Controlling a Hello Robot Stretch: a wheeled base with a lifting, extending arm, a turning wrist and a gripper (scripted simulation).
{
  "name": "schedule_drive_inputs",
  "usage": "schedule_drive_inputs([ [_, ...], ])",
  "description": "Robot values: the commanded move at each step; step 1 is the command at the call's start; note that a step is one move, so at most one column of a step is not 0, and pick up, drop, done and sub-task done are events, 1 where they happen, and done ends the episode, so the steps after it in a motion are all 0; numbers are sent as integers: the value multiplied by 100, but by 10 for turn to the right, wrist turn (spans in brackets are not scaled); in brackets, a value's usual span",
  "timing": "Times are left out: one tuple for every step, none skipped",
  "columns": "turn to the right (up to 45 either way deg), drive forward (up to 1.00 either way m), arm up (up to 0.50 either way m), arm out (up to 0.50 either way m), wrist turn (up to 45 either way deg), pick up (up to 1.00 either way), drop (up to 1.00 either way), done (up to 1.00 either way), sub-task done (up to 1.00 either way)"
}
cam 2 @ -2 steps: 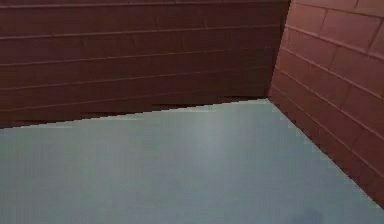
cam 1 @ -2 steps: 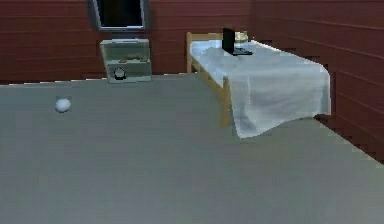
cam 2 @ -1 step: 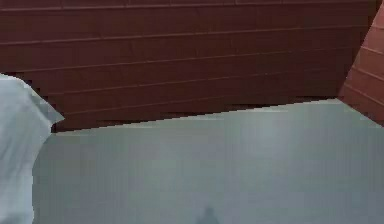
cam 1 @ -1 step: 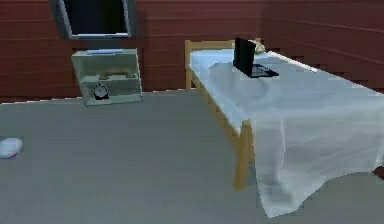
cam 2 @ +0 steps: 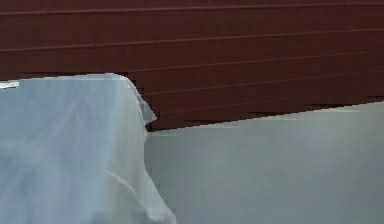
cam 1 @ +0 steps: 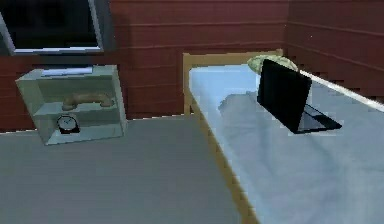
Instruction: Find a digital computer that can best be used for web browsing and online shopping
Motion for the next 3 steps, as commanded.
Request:
schedule_drive_inputs([
  [0, 15, 0, 0, 0, 0, 0, 0, 0],
  [300, 0, 0, 0, 0, 0, 0, 0, 0],
  [0, 0, 0, 0, 0, 0, 0, 100, 0],
])
